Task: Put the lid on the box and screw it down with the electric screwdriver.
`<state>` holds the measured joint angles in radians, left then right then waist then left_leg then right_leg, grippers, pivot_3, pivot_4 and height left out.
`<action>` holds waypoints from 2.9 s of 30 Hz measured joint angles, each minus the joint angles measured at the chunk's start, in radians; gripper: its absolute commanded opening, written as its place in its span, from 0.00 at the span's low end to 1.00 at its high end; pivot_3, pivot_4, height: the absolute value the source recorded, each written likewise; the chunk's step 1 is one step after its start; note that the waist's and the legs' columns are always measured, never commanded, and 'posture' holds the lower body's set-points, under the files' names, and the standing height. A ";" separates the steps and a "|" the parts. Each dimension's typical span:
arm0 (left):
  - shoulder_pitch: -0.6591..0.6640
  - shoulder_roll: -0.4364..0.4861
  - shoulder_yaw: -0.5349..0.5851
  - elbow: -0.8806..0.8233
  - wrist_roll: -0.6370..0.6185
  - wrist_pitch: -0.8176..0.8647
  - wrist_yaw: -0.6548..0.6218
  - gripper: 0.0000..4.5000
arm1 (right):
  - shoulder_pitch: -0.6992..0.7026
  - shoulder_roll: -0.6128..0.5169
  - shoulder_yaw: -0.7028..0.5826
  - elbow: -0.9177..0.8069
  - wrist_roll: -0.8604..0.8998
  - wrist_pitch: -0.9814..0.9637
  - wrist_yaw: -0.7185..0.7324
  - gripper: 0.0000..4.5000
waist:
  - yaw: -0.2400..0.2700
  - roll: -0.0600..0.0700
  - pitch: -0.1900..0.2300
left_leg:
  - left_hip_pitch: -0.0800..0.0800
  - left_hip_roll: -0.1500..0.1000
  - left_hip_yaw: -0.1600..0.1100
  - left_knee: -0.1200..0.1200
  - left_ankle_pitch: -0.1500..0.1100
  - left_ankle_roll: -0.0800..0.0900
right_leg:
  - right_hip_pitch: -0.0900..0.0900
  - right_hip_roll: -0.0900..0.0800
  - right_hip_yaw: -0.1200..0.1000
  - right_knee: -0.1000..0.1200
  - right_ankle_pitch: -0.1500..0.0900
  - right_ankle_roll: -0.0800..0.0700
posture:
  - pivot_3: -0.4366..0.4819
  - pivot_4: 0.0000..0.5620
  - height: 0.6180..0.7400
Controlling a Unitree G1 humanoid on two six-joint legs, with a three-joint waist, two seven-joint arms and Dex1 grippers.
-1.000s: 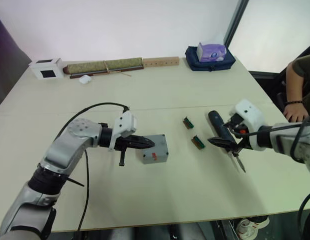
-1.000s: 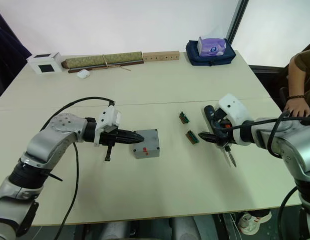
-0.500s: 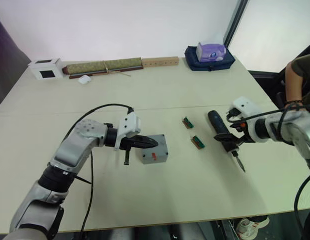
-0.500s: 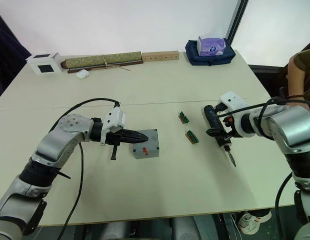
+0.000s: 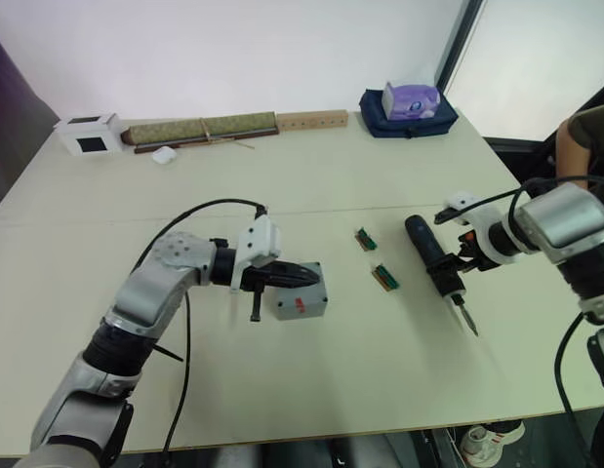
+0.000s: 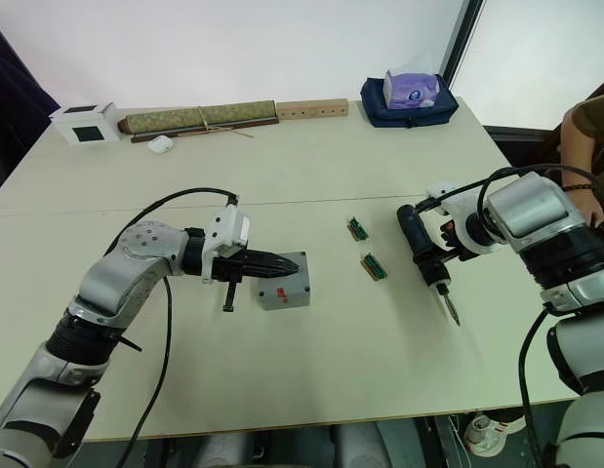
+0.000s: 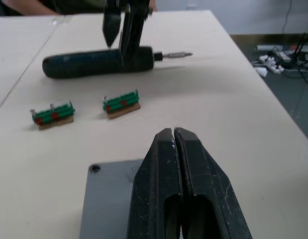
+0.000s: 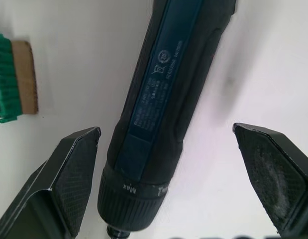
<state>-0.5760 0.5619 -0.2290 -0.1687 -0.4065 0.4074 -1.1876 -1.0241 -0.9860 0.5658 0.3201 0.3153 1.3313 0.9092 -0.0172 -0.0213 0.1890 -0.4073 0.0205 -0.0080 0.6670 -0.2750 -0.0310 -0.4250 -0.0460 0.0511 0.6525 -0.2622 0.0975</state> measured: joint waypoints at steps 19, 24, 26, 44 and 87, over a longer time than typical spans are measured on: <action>0.032 0.040 0.030 -0.048 -0.016 0.020 0.062 0.00 | -0.093 0.155 0.077 0.248 -0.189 -0.052 0.118 0.43 | -0.007 0.000 0.000 | 0.001 0.000 0.000 0.000 0.000 0.000 | 0.000 0.000 0.000 0.002 0.001 -0.001 | 0.48 0.27 1.00; 0.045 0.066 0.043 -0.046 -0.006 0.019 0.078 0.00 | -0.094 0.163 0.036 0.269 -0.195 -0.053 0.106 0.41 | -0.006 0.001 0.000 | 0.001 0.000 0.000 0.000 0.000 0.000 | 0.000 0.000 0.000 0.002 0.001 0.000 | 0.48 0.27 1.00; 0.053 0.069 0.045 -0.038 0.007 0.017 0.080 0.00 | -0.089 0.153 0.010 0.221 -0.194 -0.053 0.096 0.41 | -0.004 0.004 0.002 | -0.001 0.000 0.001 0.000 0.000 0.000 | -0.002 0.000 0.000 0.002 0.001 0.000 | 0.48 0.27 1.00; 0.044 0.045 0.011 0.130 0.102 -0.042 0.055 0.00 | 0.350 0.657 -0.701 -0.705 0.077 -0.489 -0.306 0.41 | 0.008 0.004 0.002 | -0.002 -0.004 -0.001 0.001 0.000 -0.001 | 0.000 -0.003 0.000 0.001 0.002 0.001 | 0.48 0.27 1.00; 0.047 0.026 0.000 0.129 0.157 -0.068 0.046 0.00 | 0.650 0.771 -0.486 -0.749 0.022 -0.948 -0.414 0.41 | -0.002 0.005 0.001 | 0.000 -0.002 -0.002 0.000 0.001 -0.002 | -0.001 -0.001 0.000 0.004 0.002 0.001 | 0.48 0.27 1.00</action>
<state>-0.5288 0.5878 -0.2291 -0.0401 -0.2493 0.3393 -1.1417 -0.3738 -0.2151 0.0793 -0.4288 0.3372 0.3832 0.4949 -0.0196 -0.0166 0.1903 -0.4071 0.0180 -0.0100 0.6672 -0.2739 -0.0326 -0.4262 -0.0466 0.0513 0.6564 -0.2601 0.0988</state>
